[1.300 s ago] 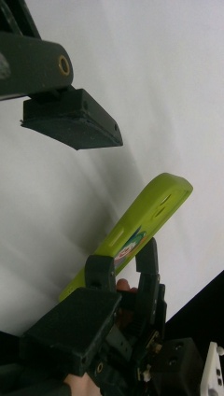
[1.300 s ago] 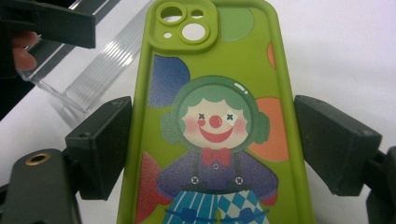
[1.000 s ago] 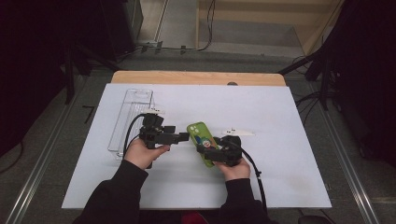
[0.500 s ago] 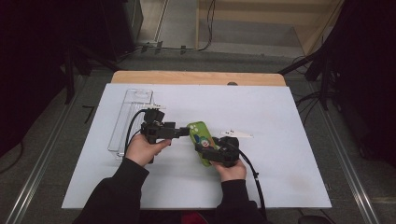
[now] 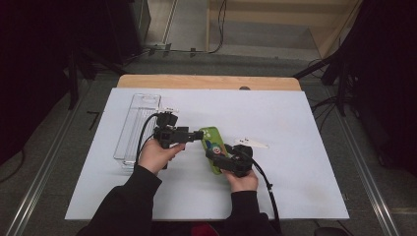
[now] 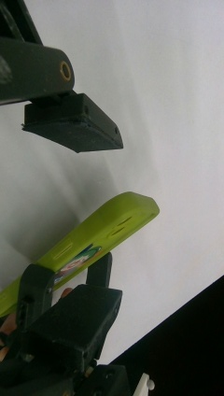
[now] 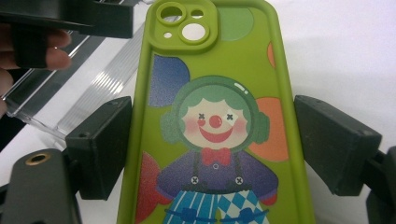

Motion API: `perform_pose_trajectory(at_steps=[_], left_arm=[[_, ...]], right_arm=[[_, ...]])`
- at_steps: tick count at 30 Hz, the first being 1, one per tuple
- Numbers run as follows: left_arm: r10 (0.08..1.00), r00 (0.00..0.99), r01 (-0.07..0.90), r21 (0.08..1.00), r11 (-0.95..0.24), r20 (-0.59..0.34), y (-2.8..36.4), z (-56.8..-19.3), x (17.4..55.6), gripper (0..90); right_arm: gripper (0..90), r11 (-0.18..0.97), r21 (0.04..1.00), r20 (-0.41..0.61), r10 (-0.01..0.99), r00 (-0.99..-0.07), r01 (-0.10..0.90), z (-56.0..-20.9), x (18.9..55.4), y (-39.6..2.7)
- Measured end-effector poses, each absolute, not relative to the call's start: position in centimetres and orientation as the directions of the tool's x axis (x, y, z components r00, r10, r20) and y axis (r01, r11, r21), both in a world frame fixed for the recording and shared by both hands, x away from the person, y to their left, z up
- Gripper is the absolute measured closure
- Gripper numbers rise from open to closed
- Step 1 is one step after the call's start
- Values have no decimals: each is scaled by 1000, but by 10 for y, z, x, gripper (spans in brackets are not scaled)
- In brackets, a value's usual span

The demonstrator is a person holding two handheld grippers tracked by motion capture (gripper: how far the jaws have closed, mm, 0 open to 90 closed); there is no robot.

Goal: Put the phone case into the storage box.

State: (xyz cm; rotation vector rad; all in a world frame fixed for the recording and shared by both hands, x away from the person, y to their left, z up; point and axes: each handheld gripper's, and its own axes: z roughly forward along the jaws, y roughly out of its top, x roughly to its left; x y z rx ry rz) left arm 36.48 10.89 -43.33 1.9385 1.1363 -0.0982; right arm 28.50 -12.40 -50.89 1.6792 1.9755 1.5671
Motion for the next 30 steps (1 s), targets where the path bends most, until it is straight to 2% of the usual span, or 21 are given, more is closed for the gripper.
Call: perform_pose_trajectory(at_steps=[18,30], left_arm=[[696,536,770,615,-170,-478,95,-441,374,267],[692,508,790,597,-137,-514,85,-447,376,361]], right_arm=[[144,-180,741,512,774,-371,647,-508,285,-120],[144,-188,748,513,772,-375,636,-505,284,-118]])
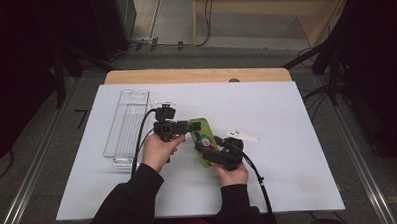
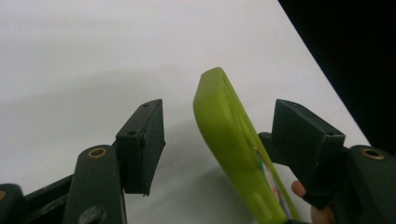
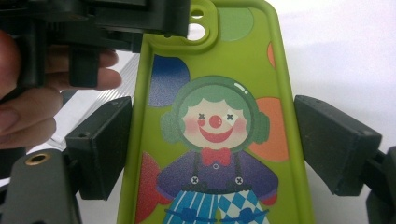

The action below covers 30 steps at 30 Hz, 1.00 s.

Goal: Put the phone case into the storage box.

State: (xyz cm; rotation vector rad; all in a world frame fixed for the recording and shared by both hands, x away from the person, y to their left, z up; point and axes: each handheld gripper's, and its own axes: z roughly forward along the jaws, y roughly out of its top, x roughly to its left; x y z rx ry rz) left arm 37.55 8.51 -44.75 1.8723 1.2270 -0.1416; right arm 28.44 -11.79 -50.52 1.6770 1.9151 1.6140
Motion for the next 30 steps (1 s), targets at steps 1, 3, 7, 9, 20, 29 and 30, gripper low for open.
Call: perform_pose_trajectory(at_steps=[1,3,7,9,20,29,30], left_arm=[[692,506,791,597,-134,-514,84,-448,375,392],[695,505,787,603,-126,-513,83,-448,375,417],[681,497,793,600,-106,-537,81,-449,376,504],[668,489,801,592,-89,-561,81,-450,376,550],[636,486,807,587,-63,-599,82,-447,375,718],[616,492,805,590,-54,-615,83,-444,372,805],[613,493,805,592,-51,-618,82,-443,371,808]], right_arm=[[144,-188,748,514,772,-375,637,-505,284,-118],[144,-189,748,515,771,-376,636,-505,284,-118],[144,-194,755,517,764,-386,627,-505,284,-117],[144,-197,757,520,760,-391,623,-504,283,-117],[143,-199,772,516,751,-413,603,-506,283,-116],[140,-174,798,482,759,-438,577,-507,283,-113],[139,-176,801,480,759,-440,572,-507,283,-112]])
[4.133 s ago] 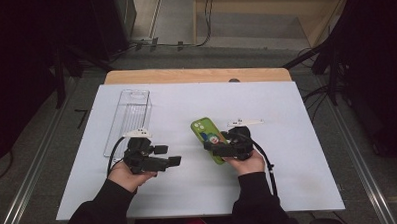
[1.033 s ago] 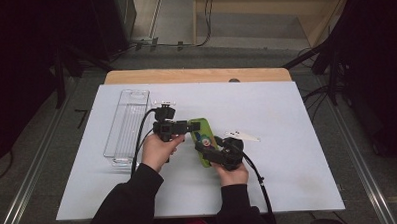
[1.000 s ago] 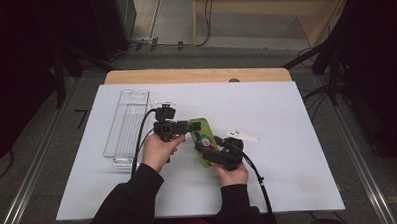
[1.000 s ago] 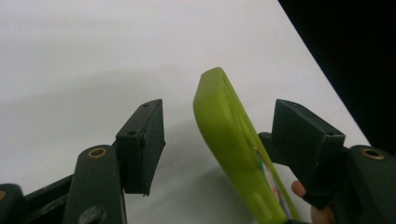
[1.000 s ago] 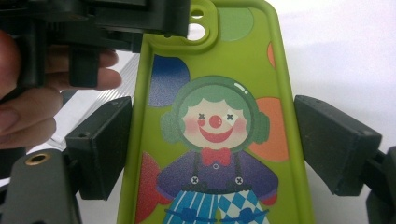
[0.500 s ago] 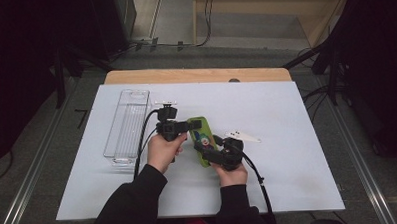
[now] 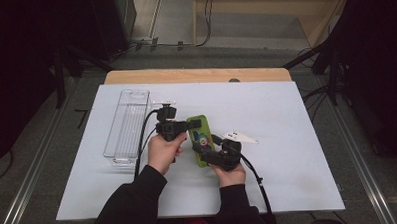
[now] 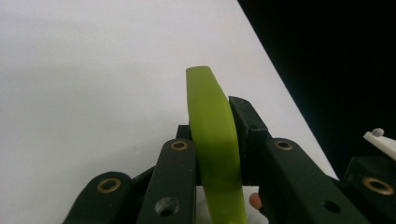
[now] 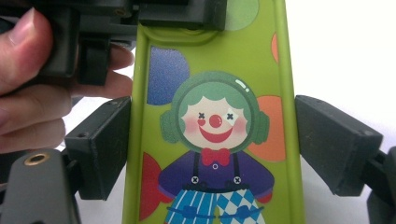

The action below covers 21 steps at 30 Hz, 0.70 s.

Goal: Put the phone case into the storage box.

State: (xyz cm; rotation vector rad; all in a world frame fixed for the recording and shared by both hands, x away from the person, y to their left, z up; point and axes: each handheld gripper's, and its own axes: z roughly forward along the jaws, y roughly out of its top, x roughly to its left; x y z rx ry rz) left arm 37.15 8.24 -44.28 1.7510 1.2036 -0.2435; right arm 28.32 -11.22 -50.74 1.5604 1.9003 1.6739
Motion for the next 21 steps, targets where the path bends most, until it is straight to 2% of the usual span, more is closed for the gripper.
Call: perform_pose_trajectory(at_steps=[8,11,12,21], left_arm=[[590,513,795,604,-53,-623,79,-438,367,830],[595,528,780,623,-57,-606,79,-435,365,830],[593,530,778,626,-56,-606,79,-434,365,830],[590,562,751,657,-70,-580,82,-428,365,829]], right_arm=[[127,-131,820,441,765,-469,558,-507,285,-114],[66,-117,822,435,760,-483,557,-504,286,-115],[0,-115,823,434,758,-486,556,-504,287,-114],[0,-26,813,407,740,-536,581,-497,288,-116]])
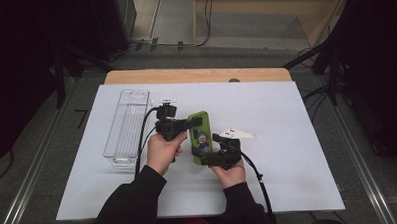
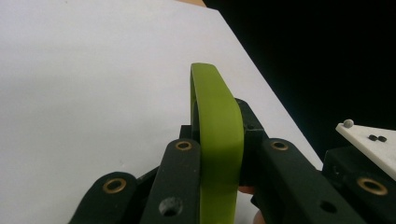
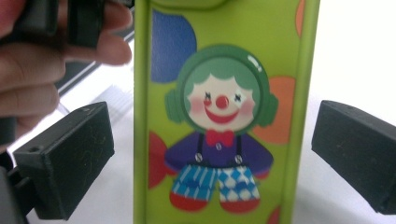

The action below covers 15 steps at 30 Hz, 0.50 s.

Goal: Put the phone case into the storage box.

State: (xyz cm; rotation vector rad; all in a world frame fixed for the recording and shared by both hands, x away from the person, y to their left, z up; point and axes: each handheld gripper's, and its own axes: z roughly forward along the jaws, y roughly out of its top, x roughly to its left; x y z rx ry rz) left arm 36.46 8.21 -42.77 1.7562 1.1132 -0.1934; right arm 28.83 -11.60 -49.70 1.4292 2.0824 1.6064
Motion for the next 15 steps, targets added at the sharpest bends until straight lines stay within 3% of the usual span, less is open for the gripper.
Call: perform_pose_trajectory(at_steps=[15], left_arm=[[574,636,694,707,-134,-516,88,-420,363,828]], right_arm=[[0,113,781,370,709,-600,615,-471,296,-125]])
